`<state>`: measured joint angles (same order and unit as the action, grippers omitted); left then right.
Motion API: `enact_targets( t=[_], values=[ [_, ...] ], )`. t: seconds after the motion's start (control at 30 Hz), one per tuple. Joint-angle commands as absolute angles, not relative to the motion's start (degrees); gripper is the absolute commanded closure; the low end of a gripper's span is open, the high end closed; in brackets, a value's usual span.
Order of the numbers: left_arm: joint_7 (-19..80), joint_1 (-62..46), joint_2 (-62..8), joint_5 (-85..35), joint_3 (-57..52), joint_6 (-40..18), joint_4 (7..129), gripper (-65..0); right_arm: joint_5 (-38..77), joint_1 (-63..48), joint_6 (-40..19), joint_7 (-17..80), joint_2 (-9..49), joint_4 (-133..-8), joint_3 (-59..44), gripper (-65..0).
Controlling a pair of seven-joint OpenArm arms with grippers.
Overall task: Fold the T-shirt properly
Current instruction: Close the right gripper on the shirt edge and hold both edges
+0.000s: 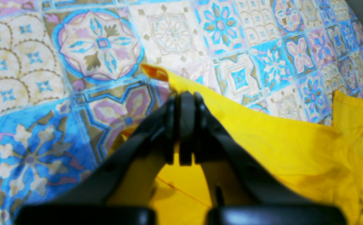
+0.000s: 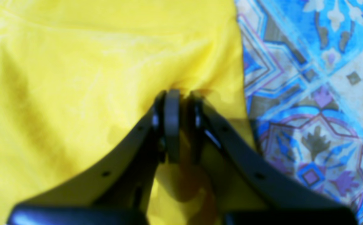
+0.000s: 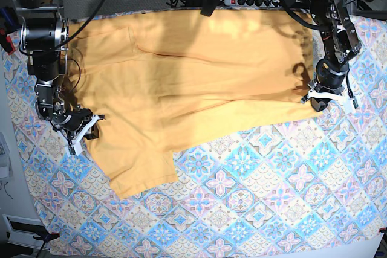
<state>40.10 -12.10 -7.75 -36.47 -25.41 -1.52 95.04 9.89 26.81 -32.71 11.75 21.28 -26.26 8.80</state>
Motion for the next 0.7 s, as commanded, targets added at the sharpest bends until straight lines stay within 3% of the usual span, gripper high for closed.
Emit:
enact_targets(
  t=[0.0, 0.2, 0.53, 0.67],
  values=[
    [39.08, -11.65, -8.4, -36.88, -25.63, -1.89, 96.13, 0.0, 9.54, 27.65, -33.1, 12.88, 21.93, -26.77, 8.84, -4.2],
    [39.08, -11.65, -8.4, -36.88, -25.63, -1.89, 96.13, 0.0, 9.71, 26.42, -33.1, 13.14, 22.11, -31.25, 7.25, -1.4],
    [39.08, -11.65, -8.4, -36.88, -25.63, -1.89, 96.13, 0.0, 9.71, 16.75, -37.58, 25.63, 22.2, -52.7, -4.35, -1.4],
    [39.08, -11.65, -8.4, -36.88, -25.63, -1.89, 96.13, 0.0, 9.54, 16.13, -37.41, 22.9, 22.11, -53.32, -4.97, -1.6]
  ],
)
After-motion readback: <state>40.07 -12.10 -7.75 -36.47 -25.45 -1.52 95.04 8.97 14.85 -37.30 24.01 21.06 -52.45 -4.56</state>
